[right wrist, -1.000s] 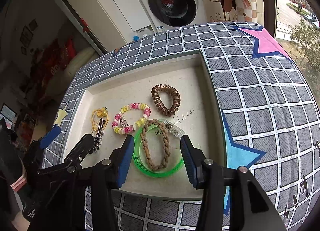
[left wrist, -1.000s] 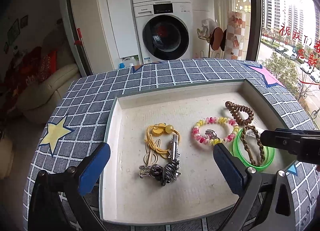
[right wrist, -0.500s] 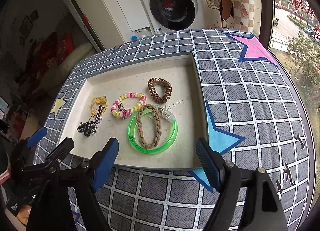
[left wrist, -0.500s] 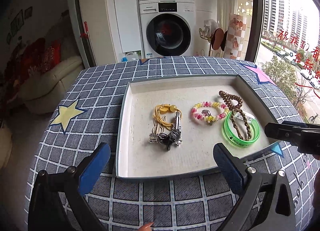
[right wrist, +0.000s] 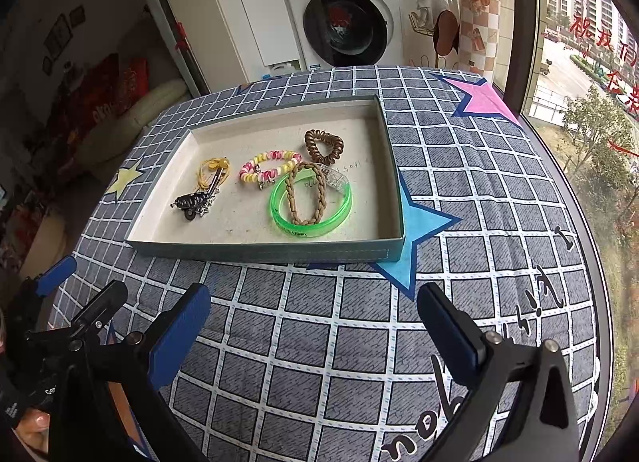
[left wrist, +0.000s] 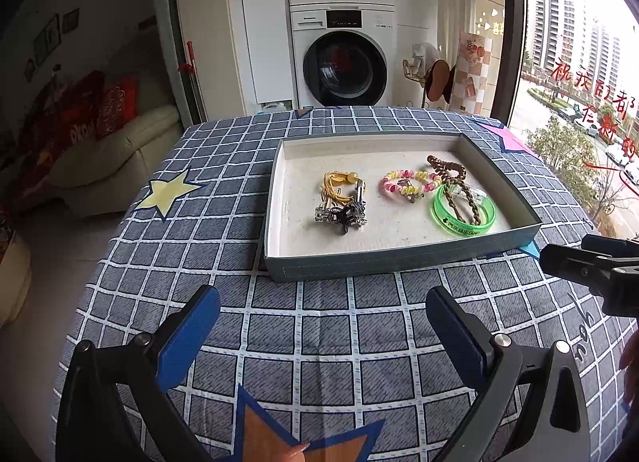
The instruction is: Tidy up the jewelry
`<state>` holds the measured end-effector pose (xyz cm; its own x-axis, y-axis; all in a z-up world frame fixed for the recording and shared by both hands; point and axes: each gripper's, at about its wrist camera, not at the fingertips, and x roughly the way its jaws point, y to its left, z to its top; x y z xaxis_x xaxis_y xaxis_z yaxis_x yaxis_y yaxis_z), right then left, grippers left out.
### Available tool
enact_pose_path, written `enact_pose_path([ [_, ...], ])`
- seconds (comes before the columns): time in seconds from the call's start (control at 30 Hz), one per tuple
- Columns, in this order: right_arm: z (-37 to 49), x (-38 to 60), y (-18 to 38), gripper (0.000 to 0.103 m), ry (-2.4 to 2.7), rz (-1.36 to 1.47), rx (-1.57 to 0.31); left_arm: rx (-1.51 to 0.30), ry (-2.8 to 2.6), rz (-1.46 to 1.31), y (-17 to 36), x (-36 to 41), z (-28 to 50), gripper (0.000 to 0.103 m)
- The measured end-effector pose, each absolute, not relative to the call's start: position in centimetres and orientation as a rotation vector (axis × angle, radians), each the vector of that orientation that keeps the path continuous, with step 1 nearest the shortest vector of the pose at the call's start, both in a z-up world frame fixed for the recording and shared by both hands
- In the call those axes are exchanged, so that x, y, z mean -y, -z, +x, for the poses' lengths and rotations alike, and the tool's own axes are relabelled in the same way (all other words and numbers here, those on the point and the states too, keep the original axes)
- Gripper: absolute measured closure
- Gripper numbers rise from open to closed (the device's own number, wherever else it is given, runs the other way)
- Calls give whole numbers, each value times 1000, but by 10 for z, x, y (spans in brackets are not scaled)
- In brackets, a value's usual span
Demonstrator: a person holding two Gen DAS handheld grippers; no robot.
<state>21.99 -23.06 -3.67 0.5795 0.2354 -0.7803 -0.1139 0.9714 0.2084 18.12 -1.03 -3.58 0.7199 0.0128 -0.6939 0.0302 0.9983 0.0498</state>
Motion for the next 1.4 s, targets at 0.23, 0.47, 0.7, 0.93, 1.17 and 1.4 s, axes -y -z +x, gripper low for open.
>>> enact_pose_path([
  [0.23,185,225,35,0,-176,147,-895,-741,-13,40,33,6,154,0],
  [0.47,157,227,26,0,-132,135,-833,-723,-25,35,29,5,138,0],
  [0.7,136,226,13,0,-102,97,-764,-706,-35,38,26,4,124,0],
  [0.93,122,221,7,0,-93,85,-734,-688,-36,38,20,2,113,0],
  [1.17,113,215,4,0,-88,74,-724,-692,-41,38,18,0,107,0],
  [1.4,109,214,4,0,-85,77,-722,-694,-42,39,18,0,104,0],
])
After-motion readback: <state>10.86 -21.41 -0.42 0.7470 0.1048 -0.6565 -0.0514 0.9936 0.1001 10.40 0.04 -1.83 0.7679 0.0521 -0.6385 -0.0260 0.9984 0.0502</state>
